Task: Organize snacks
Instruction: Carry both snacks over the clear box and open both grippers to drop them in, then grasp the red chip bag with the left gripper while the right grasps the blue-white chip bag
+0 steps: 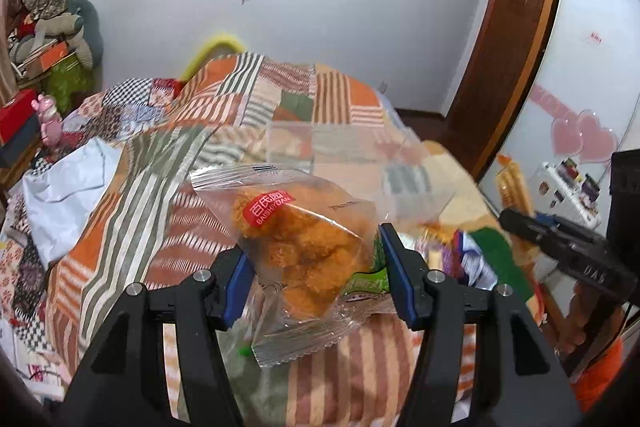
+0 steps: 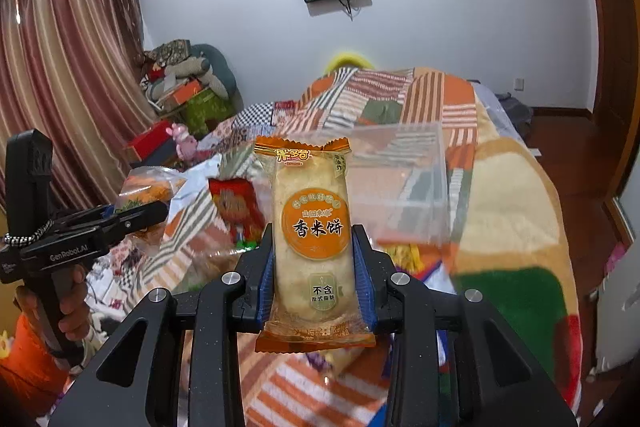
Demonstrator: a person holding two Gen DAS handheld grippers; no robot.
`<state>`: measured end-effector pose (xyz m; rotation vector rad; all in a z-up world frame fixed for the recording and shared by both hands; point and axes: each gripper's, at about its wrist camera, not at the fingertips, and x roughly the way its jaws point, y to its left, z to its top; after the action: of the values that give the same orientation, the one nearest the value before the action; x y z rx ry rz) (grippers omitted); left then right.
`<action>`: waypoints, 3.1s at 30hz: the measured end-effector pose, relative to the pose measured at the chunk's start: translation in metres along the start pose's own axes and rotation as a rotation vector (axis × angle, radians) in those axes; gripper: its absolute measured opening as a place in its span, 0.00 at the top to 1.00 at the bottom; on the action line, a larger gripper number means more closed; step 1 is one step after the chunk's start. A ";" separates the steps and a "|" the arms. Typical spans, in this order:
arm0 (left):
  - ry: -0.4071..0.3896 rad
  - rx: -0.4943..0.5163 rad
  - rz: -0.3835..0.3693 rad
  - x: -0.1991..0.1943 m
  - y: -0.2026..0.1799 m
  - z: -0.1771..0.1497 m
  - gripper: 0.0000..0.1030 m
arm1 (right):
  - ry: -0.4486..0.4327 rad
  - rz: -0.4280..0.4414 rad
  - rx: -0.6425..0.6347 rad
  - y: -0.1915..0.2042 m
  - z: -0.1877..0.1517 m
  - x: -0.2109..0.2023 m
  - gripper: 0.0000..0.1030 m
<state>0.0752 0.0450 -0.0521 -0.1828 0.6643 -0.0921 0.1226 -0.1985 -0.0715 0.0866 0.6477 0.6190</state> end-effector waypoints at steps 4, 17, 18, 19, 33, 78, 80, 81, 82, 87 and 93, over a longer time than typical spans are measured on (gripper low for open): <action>-0.027 0.019 0.006 0.013 -0.007 0.020 0.43 | -0.029 -0.006 -0.007 0.000 0.015 0.010 0.70; -0.041 0.040 0.012 0.075 -0.026 0.067 0.43 | -0.037 -0.045 0.020 -0.015 0.047 0.055 0.70; -0.033 0.037 0.018 0.083 -0.026 0.070 0.43 | -0.032 -0.054 0.022 -0.018 0.048 0.060 0.70; -0.026 0.034 0.020 0.088 -0.025 0.071 0.43 | -0.028 -0.058 0.025 -0.019 0.049 0.062 0.70; 0.154 0.011 0.036 0.184 -0.018 0.076 0.43 | 0.147 -0.118 0.071 -0.054 0.052 0.128 0.70; 0.169 -0.038 0.073 0.094 0.042 0.006 0.08 | 0.159 -0.242 0.033 -0.067 -0.007 0.043 0.18; 0.193 -0.053 0.067 0.100 0.046 -0.001 0.08 | 0.186 -0.232 0.052 -0.071 -0.017 0.045 0.18; 0.201 -0.059 0.067 0.102 0.047 -0.003 0.08 | 0.199 -0.226 0.062 -0.074 -0.023 0.047 0.18; 0.212 -0.066 0.069 0.106 0.048 -0.006 0.08 | 0.210 -0.219 0.075 -0.076 -0.028 0.048 0.18; 0.248 -0.101 0.070 0.125 0.053 -0.014 0.08 | 0.249 -0.189 0.121 -0.077 -0.045 0.043 0.18; 0.260 -0.101 0.096 0.146 0.052 -0.012 0.08 | 0.281 -0.183 0.125 -0.080 -0.056 0.041 0.18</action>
<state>0.1837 0.0735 -0.1603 -0.2380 0.9364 0.0110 0.1564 -0.2469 -0.1596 0.0563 0.9557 0.4164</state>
